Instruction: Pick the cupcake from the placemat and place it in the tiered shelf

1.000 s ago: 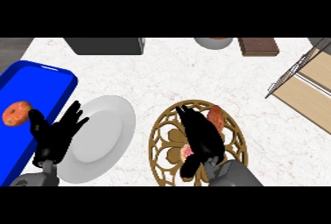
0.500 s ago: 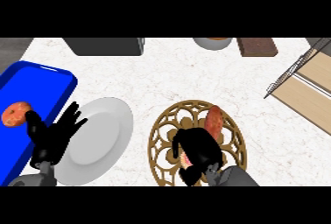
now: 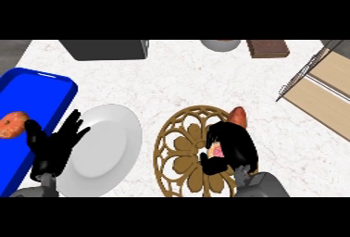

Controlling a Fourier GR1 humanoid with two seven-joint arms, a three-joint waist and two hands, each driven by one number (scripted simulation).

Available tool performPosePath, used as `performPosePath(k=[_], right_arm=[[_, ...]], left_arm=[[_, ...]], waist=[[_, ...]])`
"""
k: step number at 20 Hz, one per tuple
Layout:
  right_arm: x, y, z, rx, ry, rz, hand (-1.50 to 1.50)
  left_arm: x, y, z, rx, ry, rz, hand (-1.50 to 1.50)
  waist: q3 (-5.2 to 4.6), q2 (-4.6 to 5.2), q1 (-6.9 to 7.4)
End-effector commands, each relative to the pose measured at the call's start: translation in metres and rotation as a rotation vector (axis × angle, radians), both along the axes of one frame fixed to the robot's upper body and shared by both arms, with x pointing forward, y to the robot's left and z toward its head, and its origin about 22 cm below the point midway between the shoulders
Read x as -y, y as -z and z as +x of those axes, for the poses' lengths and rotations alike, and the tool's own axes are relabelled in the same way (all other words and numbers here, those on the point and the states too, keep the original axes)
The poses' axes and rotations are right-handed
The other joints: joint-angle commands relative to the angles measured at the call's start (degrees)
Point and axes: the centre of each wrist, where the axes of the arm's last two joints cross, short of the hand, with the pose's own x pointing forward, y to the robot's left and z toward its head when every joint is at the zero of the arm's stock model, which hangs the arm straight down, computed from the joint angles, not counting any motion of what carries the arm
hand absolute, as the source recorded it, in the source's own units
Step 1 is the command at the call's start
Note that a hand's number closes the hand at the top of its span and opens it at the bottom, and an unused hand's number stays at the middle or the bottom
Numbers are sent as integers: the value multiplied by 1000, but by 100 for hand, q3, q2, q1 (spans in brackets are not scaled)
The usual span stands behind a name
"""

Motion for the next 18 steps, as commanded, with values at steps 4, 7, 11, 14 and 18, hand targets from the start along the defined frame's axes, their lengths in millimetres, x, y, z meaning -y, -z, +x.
performPosePath(k=[4, 7, 11, 14, 18], right_arm=[[40, -49, 28, 195, 536, 67, 150], [20, -99, 14, 349, 588, 67, 150], [30, -150, 5, 494, 696, -6, 150], [36, -189, -17, 552, 739, -39, 150], [36, -224, -24, 571, 809, -47, 150]], left_arm=[[-2, 9, -4, -48, 7, -18, 0], [-3, 14, -3, -43, -2, 3, 0], [21, 11, -14, -44, 14, -7, 0], [7, -1, 11, -42, 12, -12, 0], [-8, 5, -10, -56, 3, 9, 0]], waist=[[-40, 25, 43], [-49, 1, 14], [-41, -18, 96], [-47, -16, -27], [-48, -24, 90]])
